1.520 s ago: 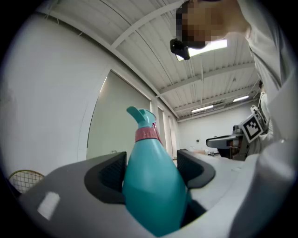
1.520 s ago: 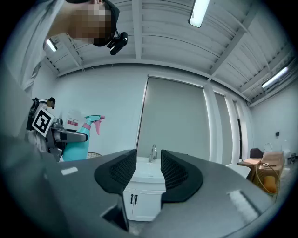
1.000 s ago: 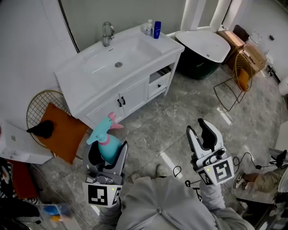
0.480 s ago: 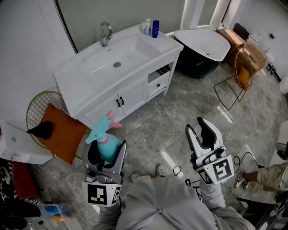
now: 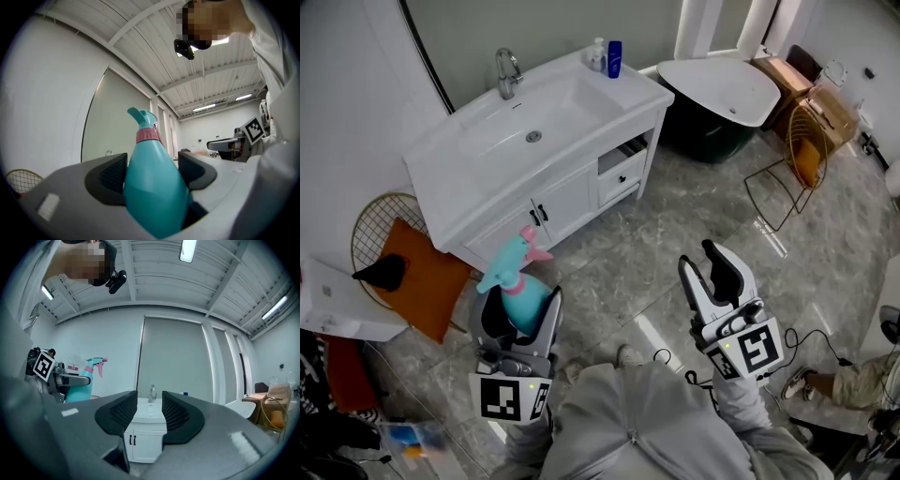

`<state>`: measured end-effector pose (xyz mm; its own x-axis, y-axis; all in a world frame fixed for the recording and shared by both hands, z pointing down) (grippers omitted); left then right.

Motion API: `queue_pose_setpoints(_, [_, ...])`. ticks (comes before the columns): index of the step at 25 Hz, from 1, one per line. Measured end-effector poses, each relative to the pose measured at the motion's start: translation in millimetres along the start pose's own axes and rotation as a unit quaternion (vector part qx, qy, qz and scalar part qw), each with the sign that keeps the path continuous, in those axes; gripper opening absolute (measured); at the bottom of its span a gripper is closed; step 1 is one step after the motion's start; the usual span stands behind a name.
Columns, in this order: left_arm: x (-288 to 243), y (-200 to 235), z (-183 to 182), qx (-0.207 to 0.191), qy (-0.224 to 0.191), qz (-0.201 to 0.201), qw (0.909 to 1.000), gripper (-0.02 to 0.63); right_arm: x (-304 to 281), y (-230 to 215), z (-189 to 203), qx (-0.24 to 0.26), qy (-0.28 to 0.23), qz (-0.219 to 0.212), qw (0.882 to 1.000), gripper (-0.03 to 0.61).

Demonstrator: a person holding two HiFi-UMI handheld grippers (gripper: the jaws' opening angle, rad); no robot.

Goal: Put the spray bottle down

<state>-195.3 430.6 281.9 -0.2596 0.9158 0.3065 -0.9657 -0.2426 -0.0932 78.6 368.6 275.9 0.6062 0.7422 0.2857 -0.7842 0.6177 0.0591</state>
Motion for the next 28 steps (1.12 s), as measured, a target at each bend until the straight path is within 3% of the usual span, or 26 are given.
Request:
queue_pose_setpoints(12, [-56.1, -33.0, 17.2, -0.004, 0.0, -0.01, 0.9999, 0.39, -6.9, -49.4, 18.0, -0.023, 0.004, -0.011, 1.0, 0.161])
queue_pose_setpoints(28, [-115.8, -24.2, 36.8, 0.0, 0.001, 0.021, 0.9998, 0.39, -33.0, -83.5, 35.9, -0.026, 0.011, 0.021, 0.999, 0.161])
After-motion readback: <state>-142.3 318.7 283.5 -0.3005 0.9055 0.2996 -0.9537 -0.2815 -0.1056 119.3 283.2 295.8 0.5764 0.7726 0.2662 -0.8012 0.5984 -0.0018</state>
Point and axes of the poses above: the fingertips, and each gripper's own axes: x backward along the fingers, y to its left, z out of its underside, the point moved 5 cm from there along x, backward along the fingers, and after that the axes turned 11 degrees about -y, right-handed, at the moved point
